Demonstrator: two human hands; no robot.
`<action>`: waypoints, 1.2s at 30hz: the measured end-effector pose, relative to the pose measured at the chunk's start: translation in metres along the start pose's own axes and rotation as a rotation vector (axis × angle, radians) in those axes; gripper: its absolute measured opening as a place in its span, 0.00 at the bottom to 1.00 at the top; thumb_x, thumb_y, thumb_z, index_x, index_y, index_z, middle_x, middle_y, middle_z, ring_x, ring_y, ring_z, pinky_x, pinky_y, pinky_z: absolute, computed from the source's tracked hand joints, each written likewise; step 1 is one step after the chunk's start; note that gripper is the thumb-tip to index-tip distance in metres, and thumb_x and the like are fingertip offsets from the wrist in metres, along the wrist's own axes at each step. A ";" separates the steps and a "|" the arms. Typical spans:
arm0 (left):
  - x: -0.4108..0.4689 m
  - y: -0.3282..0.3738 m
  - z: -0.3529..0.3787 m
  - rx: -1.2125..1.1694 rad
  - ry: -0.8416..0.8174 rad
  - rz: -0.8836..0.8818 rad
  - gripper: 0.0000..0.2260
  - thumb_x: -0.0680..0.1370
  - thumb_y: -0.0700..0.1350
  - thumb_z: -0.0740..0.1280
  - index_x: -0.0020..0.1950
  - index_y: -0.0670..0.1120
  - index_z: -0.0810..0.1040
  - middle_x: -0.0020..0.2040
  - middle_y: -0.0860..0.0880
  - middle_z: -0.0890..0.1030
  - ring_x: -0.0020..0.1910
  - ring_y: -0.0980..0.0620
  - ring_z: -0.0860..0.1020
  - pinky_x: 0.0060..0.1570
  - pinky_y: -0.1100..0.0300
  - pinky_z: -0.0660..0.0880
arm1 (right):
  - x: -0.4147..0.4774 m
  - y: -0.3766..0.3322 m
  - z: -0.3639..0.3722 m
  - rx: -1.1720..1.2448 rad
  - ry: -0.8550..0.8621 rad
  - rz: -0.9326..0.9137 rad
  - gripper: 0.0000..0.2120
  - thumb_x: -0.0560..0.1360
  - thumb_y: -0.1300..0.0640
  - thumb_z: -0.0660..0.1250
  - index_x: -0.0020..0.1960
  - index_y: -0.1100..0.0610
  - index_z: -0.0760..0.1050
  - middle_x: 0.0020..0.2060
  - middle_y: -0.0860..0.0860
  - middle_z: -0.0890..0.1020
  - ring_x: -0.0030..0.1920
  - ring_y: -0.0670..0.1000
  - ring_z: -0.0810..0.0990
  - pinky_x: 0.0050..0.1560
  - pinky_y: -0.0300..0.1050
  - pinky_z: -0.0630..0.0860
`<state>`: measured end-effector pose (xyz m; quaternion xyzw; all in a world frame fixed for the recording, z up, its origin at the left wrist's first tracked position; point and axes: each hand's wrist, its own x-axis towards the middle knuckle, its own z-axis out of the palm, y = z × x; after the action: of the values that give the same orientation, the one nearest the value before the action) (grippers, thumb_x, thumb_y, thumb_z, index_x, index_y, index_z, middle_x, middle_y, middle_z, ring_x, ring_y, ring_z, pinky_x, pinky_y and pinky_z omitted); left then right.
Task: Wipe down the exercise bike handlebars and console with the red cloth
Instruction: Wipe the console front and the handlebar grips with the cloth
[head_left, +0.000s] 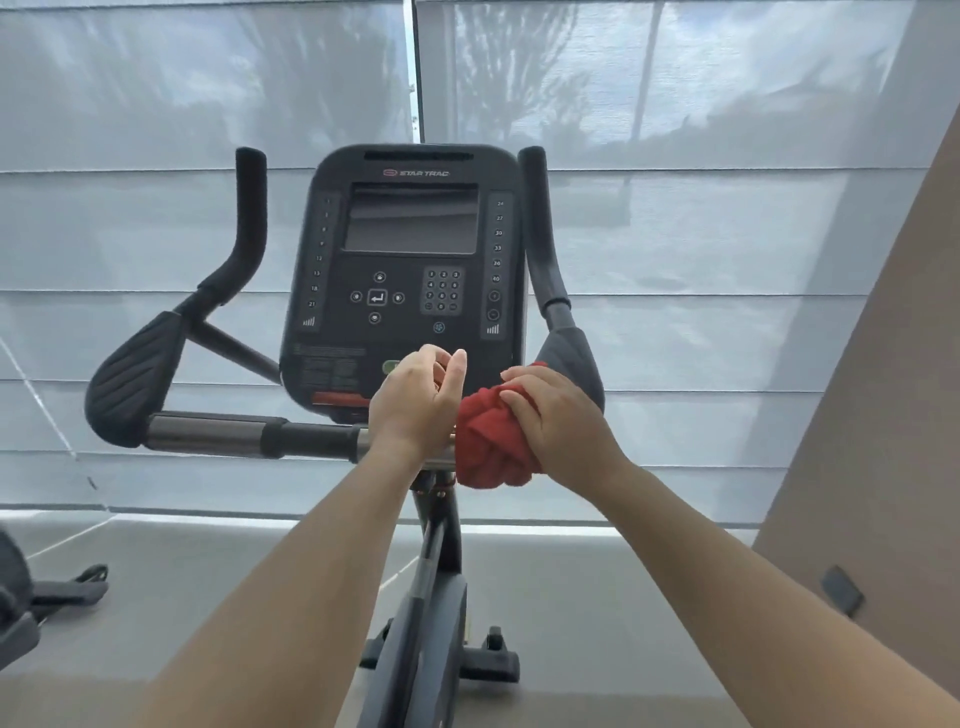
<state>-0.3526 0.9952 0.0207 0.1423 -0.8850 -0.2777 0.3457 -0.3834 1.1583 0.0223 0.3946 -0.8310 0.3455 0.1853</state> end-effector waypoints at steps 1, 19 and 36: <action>0.000 -0.001 0.000 0.008 -0.006 0.007 0.15 0.80 0.57 0.54 0.48 0.49 0.74 0.42 0.55 0.76 0.42 0.53 0.73 0.39 0.57 0.65 | 0.003 0.002 -0.001 0.010 -0.005 -0.011 0.11 0.79 0.59 0.59 0.52 0.63 0.78 0.55 0.54 0.80 0.58 0.53 0.75 0.63 0.45 0.68; 0.003 -0.004 0.001 0.026 -0.072 0.071 0.13 0.80 0.51 0.53 0.48 0.50 0.76 0.46 0.53 0.79 0.45 0.52 0.74 0.39 0.57 0.65 | -0.010 0.002 -0.010 -0.194 -0.099 -0.155 0.16 0.76 0.44 0.63 0.57 0.54 0.76 0.57 0.49 0.76 0.61 0.50 0.69 0.64 0.41 0.61; 0.003 -0.004 0.004 0.077 -0.059 0.062 0.12 0.79 0.51 0.54 0.46 0.50 0.76 0.41 0.54 0.79 0.42 0.50 0.74 0.35 0.58 0.64 | -0.011 0.013 -0.012 -0.099 -0.001 -0.036 0.15 0.76 0.49 0.64 0.58 0.55 0.76 0.59 0.48 0.77 0.63 0.50 0.70 0.66 0.47 0.65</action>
<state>-0.3569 0.9925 0.0174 0.1198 -0.9088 -0.2367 0.3221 -0.3867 1.1786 0.0182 0.3999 -0.8399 0.3005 0.2104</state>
